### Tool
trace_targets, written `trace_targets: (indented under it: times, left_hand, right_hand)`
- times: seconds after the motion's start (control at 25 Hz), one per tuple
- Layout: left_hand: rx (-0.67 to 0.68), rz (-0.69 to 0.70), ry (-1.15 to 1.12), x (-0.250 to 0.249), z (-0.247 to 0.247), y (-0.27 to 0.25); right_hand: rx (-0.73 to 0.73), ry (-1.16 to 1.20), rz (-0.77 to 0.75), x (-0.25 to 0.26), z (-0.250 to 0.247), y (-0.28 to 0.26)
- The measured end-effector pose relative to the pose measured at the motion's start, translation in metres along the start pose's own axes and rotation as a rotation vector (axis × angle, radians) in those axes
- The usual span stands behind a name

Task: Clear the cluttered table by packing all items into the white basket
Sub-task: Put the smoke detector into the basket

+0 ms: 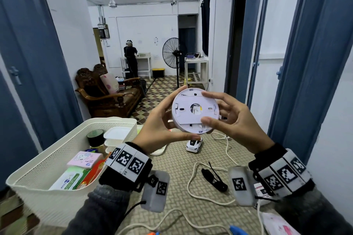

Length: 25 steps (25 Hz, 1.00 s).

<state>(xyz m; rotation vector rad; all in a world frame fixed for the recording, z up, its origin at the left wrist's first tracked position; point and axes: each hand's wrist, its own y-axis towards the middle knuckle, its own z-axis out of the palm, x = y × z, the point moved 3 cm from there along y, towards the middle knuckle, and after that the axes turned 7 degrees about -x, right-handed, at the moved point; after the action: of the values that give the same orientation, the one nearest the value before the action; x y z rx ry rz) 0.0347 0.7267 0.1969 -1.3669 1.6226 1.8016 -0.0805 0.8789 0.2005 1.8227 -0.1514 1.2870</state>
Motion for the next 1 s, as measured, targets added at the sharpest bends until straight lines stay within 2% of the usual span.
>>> trace_targets:
  times: [0.12, 0.32, 0.48, 0.6, 0.72, 0.84, 1.0]
  left_hand:
    - [-0.014, 0.02, 0.036, -0.005, -0.002, -0.003]
    - [-0.074, 0.036, 0.08, -0.008, 0.004, -0.01]
    - [-0.099, 0.034, 0.089, -0.005, 0.012, -0.015]
    - [-0.104, 0.004, 0.048, 0.003, 0.014, -0.018]
    - [-0.107, 0.002, 0.063, 0.01, 0.008, -0.019]
    - [-0.087, 0.022, 0.116, 0.014, 0.002, -0.022]
    - [-0.059, 0.041, 0.192, 0.022, 0.002, -0.028]
  right_hand:
    - [0.029, -0.046, -0.042, 0.006, -0.001, -0.002]
    - [-0.08, -0.109, -0.12, 0.008, 0.002, -0.009]
    - [-0.136, -0.162, -0.133, 0.006, 0.004, -0.015]
    - [-0.123, -0.171, -0.115, 0.002, 0.005, -0.019]
    - [-0.056, 0.042, -0.003, -0.007, 0.003, -0.024]
    - [0.0, 0.221, 0.043, -0.019, 0.006, -0.033]
    - [-0.052, 0.364, 0.072, -0.033, 0.029, -0.041]
